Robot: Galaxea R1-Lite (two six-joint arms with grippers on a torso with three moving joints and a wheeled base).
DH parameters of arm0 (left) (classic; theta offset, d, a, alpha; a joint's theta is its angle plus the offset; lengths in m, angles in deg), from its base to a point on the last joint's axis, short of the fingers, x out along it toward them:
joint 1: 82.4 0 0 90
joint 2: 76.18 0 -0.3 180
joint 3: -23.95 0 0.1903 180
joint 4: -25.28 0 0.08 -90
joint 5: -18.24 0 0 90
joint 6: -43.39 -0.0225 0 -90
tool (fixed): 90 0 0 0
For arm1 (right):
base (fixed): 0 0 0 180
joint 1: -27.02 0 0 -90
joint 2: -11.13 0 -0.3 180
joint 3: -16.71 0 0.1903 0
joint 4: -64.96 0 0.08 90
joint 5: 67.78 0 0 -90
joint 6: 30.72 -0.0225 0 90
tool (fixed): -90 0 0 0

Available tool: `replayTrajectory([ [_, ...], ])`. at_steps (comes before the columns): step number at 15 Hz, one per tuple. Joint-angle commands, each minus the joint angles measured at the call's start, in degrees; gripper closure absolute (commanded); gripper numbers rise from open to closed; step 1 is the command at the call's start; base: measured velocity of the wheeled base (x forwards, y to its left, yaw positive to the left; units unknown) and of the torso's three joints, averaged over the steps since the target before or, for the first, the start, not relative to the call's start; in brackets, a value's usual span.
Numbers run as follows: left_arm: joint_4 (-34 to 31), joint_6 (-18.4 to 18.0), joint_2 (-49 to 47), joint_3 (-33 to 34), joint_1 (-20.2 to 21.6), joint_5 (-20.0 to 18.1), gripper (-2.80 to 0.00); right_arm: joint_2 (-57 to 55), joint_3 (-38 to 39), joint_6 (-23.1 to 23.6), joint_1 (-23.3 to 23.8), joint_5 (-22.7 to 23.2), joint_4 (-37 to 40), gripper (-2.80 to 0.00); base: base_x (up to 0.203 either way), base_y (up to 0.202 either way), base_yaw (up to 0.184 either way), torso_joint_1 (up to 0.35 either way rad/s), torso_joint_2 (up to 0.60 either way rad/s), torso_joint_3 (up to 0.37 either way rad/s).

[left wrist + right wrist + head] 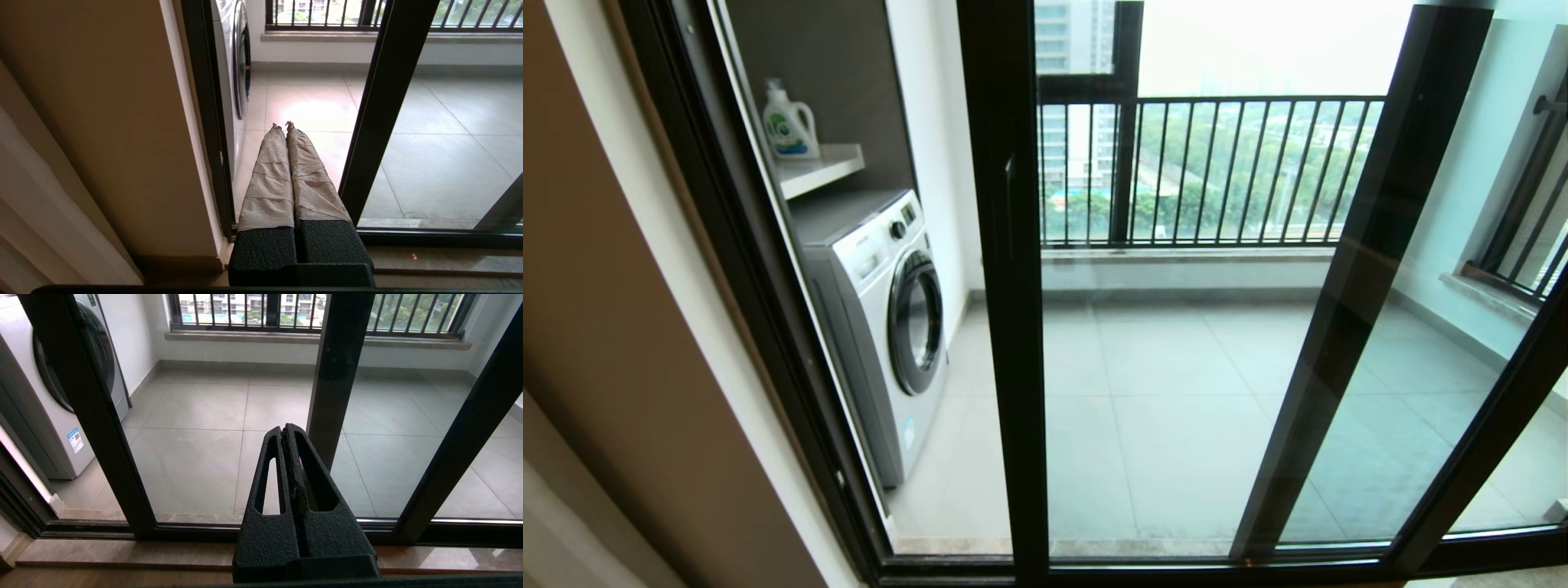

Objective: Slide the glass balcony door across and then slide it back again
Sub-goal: Close the slid door

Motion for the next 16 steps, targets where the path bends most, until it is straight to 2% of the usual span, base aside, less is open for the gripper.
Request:
replayTrajectory([
  [1,0.2,-1.7,0.0,0.0,0.0,-0.2,0.0,-0.1,0.7,0.0,0.0,0.0,0.0,0.0,0.0,0.0,0.0,0.0,0.0,0.0],
  [4,0.5,-2.9,0.0,-1.1,0.0,-0.4,0.0,-0.1,0.7,0.0,0.0,0.0,0.0,0.0,0.0,0.0,0.0,0.0,0.0,0.0],
  [5,0.3,-4.6,-0.1,-3.6,0.0,-1.7,0.0,-0.1,0.7,0.0,0.0,0.0,0.0,0.0,0.0,0.0,0.0,0.0,0.0,0.0],
  [6,-1.3,-6.1,-0.2,-7.2,0.0,-4.7,0.0,-0.1,0.7,0.0,0.0,0.0,0.0,0.0,0.0,0.0,0.0,0.0,0.0,0.0],
  [8,-6.7,-6.9,-2.2,-16.0,0.0,-9.4,0.0,-0.1,0.7,0.0,0.0,0.0,0.0,0.0,0.0,0.0,0.0,0.0,0.0,0.0],
  [10,-10.5,-7.1,-9.9,-26.3,0.0,-11.5,0.0,-0.1,0.7,0.0,0.0,0.0,0.0,0.0,0.0,0.0,0.0,0.0,0.0,0.0],
  [13,-12.3,-7.4,-23.6,-39.4,0.0,-12.9,0.0,-0.1,0.7,0.0,0.0,0.0,0.0,0.0,0.0,0.0,0.0,0.0,0.0,0.0],
  [15,-9.4,-6.2,-32.7,-43.6,0.0,-13.2,0.0,-0.1,0.7,0.0,0.0,0.0,0.0,0.0,0.0,0.0,0.0,0.0,0.0,0.0],
  [16,-4.4,-5.3,-37.6,-44.9,0.0,-13.4,0.0,-0.1,0.7,0.0,0.0,0.0,0.0,0.0,0.0,0.0,0.0,0.0,0.0,0.0],
])
